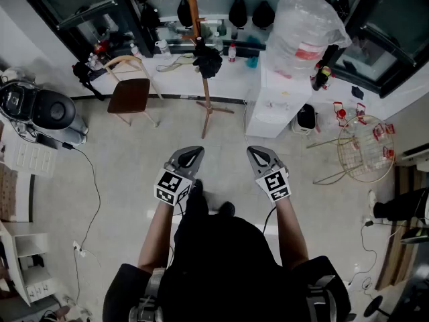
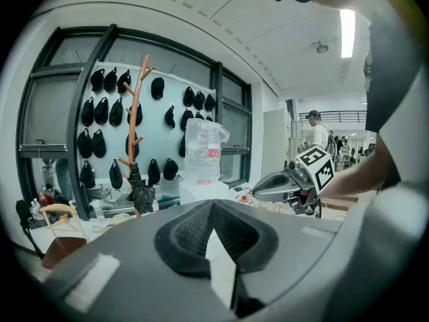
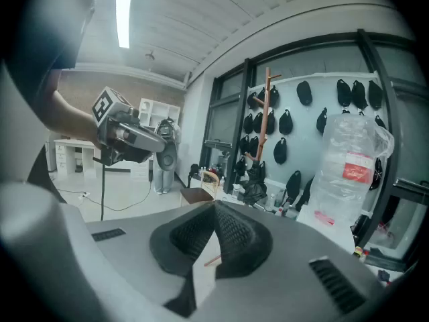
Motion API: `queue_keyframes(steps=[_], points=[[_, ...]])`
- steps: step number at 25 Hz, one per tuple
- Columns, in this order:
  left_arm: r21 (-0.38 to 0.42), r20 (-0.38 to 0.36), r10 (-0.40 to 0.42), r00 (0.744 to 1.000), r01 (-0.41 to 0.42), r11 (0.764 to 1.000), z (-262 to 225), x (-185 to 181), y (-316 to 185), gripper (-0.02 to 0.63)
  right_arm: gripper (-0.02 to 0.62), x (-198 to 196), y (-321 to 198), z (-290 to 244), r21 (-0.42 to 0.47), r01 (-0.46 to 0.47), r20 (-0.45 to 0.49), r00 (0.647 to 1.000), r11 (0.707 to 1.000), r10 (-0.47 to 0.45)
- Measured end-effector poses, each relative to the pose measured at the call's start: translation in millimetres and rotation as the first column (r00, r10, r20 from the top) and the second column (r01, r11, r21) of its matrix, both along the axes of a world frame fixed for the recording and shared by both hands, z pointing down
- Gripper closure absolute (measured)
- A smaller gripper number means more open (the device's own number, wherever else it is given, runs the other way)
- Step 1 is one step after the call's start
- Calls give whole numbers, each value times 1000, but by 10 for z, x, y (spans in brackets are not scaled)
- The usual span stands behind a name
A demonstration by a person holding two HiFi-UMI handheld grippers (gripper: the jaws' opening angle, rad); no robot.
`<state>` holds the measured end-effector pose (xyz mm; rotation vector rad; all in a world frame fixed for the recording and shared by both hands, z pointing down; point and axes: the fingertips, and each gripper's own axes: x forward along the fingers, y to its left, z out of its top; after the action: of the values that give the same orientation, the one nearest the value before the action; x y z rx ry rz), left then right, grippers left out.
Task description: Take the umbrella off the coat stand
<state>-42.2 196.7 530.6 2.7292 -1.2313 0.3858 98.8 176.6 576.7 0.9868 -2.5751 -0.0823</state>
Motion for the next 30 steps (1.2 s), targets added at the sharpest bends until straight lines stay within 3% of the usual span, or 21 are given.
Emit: queue_keyframes(steps=[10,15,22,25,28,30], points=[[10,15,-4,1000,4,1000,15,29,-17,606,594,-101,-46,-150,42,-1,18,1000,999,1],[34,-40,4,999,-3,999,-85,28,14,604,594,-164,-42,-174,30,17,24,1000,999,-18],[30,-36,-16,999,17,999,-53,-8,32,586,583,-96,-91,-225,46,-8,44,999,999,6],[33,-42,-24,999,25,999,-50,-40,4,504,476,-119,-120,-247,57,-3,58,998,998,0],[43,-50,-42,998,44,998,-69,-97,-66,404,327,-167,-181,-258,56,-1,85,996,998,-3],[46,-54,-53,997,55,997,-87,-140,-123,366,281,-197,-225,-268,62,-4,88,996,998,-2]])
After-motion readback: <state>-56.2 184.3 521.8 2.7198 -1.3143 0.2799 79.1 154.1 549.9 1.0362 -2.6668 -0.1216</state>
